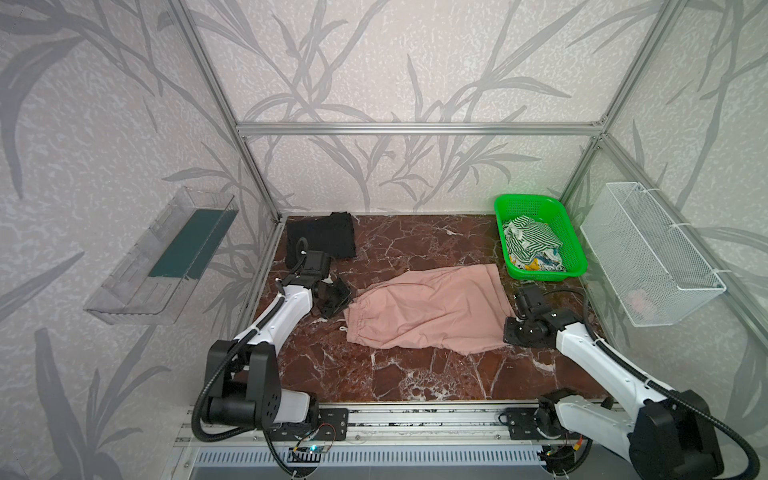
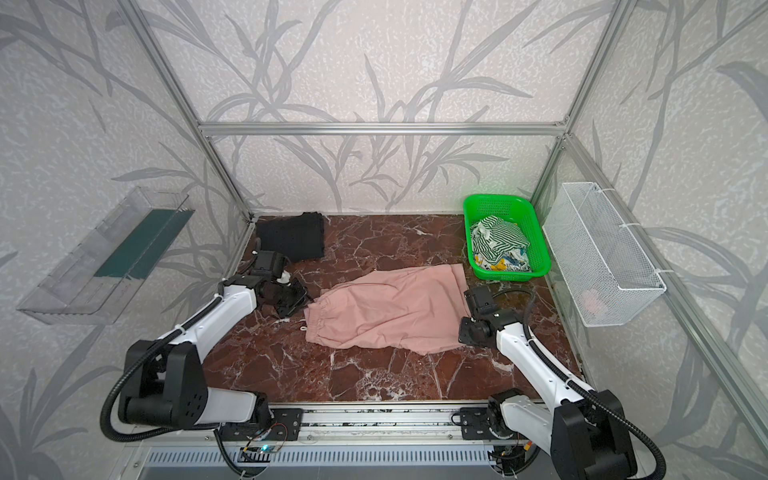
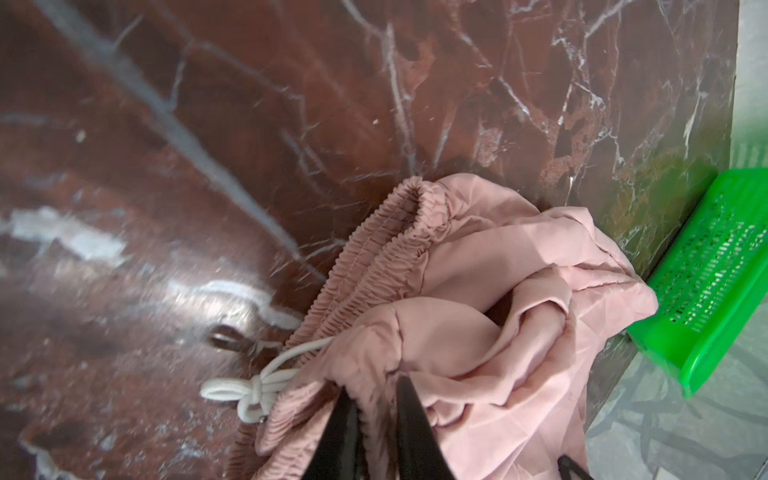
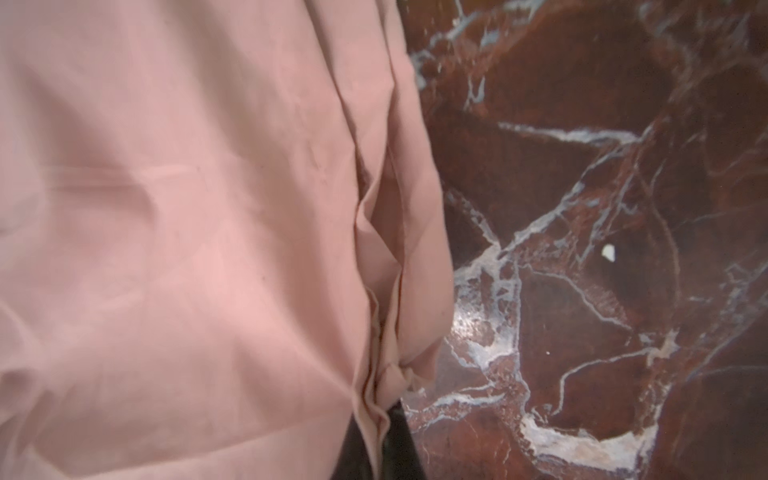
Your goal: Fold and stack the mixed laundry pile
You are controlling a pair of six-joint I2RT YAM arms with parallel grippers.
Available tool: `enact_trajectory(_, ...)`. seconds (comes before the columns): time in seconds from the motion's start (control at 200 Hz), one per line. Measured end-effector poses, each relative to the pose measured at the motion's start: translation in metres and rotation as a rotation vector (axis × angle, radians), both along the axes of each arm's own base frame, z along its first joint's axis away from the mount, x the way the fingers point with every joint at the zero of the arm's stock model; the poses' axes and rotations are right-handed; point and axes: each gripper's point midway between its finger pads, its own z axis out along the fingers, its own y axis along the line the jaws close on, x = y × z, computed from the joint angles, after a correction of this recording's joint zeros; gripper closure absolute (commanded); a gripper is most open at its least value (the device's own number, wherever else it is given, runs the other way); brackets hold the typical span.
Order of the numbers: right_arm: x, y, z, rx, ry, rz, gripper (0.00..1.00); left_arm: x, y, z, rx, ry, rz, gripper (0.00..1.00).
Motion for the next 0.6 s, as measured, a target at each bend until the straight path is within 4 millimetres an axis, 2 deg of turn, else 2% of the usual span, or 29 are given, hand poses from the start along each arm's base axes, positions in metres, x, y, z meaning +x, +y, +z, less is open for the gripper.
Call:
enact_trajectory(0.1, -0.005, -0.001, -0.011, -0.007, 0.050, -0.008, 0.85, 0.019, 0.000, -0.005, 0.006, 0.001, -0.047, 0.64)
enact_trajectory(0.165, -0.005, -0.001, -0.012, -0.007, 0.057, -0.009, 0.72, 0.022, 0.004, -0.010, 0.013, 0.009, -0.053, 0.55)
enact_trajectory(0.235, -0.004, 0.000, -0.008, -0.006, 0.047, -0.007, 0.64, 0.023, 0.011, -0.012, 0.035, 0.014, -0.052, 0.50)
enact_trajectory(0.335, 0.004, 0.000, 0.009, -0.005, 0.002, -0.004, 0.58, 0.022, 0.020, -0.009, 0.076, 0.014, -0.048, 0.49)
enact_trajectory(0.425, 0.015, 0.000, 0.030, -0.011, -0.057, 0.008, 0.49, 0.020, 0.025, 0.003, 0.105, -0.017, -0.071, 0.48)
enact_trajectory(0.47, 0.020, 0.000, 0.041, -0.017, -0.084, 0.016, 0.45, 0.018, 0.024, 0.011, 0.109, -0.044, -0.092, 0.43)
enact_trajectory(0.6, 0.030, 0.001, 0.064, -0.029, -0.140, 0.050, 0.35, 0.017, 0.020, 0.033, 0.115, -0.163, -0.151, 0.19)
